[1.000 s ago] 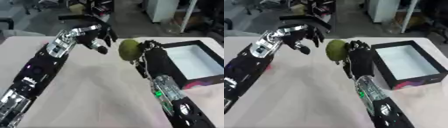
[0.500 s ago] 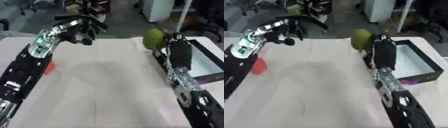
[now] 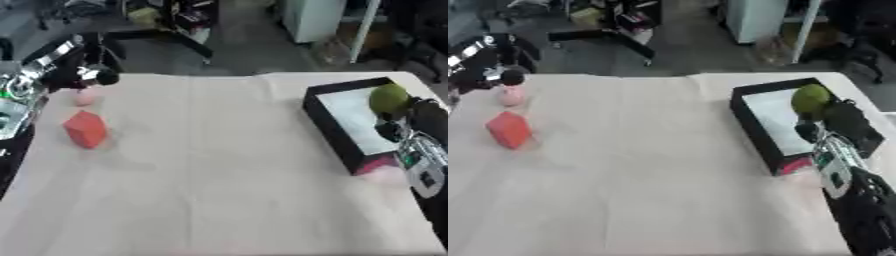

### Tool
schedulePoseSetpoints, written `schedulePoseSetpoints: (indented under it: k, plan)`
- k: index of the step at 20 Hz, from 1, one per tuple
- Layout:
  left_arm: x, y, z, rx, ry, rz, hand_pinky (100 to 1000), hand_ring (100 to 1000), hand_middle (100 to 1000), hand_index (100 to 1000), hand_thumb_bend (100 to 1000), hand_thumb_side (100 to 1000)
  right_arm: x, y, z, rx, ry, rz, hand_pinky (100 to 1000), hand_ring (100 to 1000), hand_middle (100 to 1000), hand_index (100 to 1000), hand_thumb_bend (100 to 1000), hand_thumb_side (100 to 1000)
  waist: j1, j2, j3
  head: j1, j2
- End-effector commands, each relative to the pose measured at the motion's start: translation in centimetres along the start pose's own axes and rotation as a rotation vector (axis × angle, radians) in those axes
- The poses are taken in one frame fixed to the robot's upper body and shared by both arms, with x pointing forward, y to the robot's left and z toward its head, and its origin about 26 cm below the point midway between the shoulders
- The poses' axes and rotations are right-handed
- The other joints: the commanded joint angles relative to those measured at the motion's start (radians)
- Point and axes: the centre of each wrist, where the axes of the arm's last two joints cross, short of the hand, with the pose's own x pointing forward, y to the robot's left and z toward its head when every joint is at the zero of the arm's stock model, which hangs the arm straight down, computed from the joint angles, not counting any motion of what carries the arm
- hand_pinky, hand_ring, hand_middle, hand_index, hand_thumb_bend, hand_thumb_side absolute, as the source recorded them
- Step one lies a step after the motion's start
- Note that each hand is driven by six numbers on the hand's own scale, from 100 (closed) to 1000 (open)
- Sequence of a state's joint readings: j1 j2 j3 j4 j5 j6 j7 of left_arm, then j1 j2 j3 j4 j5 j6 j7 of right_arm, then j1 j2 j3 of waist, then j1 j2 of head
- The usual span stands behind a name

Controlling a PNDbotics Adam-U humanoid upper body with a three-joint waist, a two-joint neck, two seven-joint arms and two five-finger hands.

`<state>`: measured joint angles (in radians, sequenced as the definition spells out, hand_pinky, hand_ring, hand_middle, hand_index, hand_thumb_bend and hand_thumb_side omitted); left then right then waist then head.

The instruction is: Pick up the objects with one hand, pass them to the other hand, and then place them into the box on the other side of the table.

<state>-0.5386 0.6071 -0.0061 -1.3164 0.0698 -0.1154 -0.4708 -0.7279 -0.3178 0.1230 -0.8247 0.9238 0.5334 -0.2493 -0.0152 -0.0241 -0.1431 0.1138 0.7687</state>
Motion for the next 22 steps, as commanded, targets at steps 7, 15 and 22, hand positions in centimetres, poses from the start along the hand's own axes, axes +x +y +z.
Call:
schedulePoseSetpoints:
  k: [7, 15, 22]
  plan:
    - [-0.3, 3.0, 2.2, 0.050, 0.083, -0.132, 684, 544, 604, 706, 945, 531, -1.5, -8.9, -4.0, -0.111, -0.036, 0.310, 862, 819, 793, 955, 590, 491, -0.005, -0.007, 0.004, 0.026, 0.001]
    - [-0.6, 6.8, 3.7, 0.058, 0.189, -0.535, 801, 697, 717, 797, 821, 461, -0.8, -14.4, 2.9, -0.431, -0.304, 0.195, 691, 774, 681, 962, 235, 338, -0.001, -0.001, -0.012, 0.213, 0.001]
    - [-3.7, 9.3, 3.1, -0.236, 0.352, -0.898, 871, 775, 759, 849, 616, 344, -1.5, -12.7, 6.7, -0.396, -0.424, 0.066, 651, 762, 655, 966, 166, 348, 0.005, -0.005, -0.040, 0.284, 0.001]
